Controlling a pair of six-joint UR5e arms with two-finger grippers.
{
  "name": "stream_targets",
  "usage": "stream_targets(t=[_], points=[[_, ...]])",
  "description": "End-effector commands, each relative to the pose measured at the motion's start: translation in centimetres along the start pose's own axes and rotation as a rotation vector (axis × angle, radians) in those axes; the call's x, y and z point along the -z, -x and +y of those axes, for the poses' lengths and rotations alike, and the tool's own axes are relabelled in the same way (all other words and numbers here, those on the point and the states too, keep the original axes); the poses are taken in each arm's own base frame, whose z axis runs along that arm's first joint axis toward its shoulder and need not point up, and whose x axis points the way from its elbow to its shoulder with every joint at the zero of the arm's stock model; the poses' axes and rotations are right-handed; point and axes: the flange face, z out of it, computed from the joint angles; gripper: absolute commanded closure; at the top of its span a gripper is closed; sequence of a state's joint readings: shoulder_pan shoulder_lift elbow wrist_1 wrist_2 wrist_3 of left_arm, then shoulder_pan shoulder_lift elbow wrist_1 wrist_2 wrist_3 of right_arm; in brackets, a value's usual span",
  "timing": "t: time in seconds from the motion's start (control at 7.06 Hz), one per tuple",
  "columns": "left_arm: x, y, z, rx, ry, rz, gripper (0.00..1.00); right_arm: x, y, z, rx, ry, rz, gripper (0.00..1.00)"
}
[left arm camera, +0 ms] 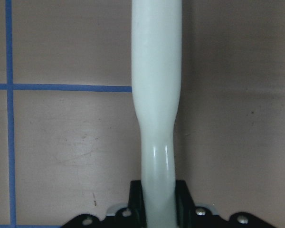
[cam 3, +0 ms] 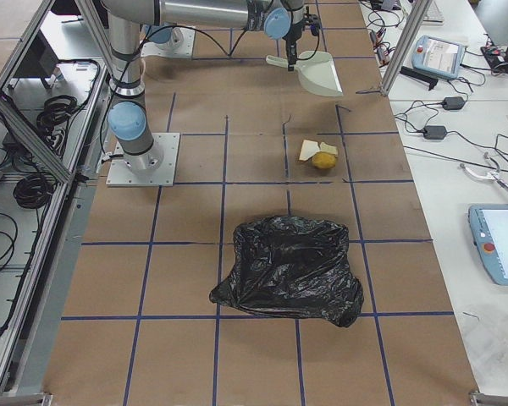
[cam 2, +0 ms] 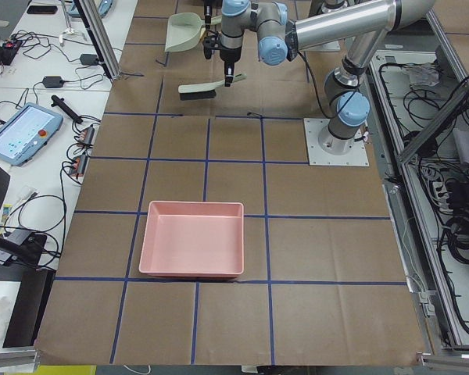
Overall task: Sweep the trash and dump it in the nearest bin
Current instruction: 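Carry the dustpan past the trash and set it beyond the bread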
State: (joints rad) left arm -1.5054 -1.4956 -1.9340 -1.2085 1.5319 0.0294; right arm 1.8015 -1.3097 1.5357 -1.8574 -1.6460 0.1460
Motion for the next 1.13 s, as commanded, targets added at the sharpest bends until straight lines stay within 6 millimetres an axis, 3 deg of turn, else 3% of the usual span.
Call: stream_targets(t=[0.0, 0.71, 0.99], points=[[-0.1, 0.0, 0.1, -0.01, 0.004, -0.002, 1.0, 1.6, -6.4, -0.1, 0.152, 0.036, 0.007, 0.96], [-0.1, 0.0, 0.2, -0.008, 0.016, 0.0, 0.99, 2.0, -20.5, -1.0, 0.534, 0.082, 0.06, 0.97], [0.0, 0.0, 0.2, -0.009, 0.014, 0.0, 1.0, 1.8, -28.9, 0.0, 0.694, 0.126, 0.039, 0.97]])
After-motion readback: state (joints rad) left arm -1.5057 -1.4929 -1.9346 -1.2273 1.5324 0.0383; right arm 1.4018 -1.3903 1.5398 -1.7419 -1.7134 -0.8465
